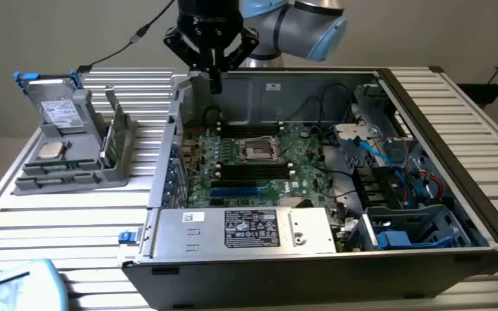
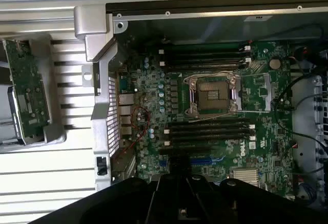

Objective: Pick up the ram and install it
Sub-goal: 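Reach for the ram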

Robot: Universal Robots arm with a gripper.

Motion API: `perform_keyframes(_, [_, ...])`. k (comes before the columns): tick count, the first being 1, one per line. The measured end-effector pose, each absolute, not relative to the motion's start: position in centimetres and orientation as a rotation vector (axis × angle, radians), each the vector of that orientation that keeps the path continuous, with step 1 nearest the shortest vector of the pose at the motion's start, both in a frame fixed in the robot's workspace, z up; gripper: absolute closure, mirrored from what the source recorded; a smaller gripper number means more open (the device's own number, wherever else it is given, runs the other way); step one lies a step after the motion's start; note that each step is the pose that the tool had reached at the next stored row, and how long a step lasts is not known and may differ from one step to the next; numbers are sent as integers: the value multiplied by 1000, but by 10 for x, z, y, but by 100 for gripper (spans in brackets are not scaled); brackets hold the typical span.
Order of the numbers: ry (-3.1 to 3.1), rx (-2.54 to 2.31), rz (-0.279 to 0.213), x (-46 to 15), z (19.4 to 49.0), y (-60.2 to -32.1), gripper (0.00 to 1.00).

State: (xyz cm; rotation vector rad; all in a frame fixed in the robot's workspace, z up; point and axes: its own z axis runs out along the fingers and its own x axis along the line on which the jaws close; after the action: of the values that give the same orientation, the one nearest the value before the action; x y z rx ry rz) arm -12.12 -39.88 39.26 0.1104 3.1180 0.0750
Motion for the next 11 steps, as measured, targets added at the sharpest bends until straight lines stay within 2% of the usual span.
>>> perform_keyframes(11, [3118,110,75,-121,393,-399,90])
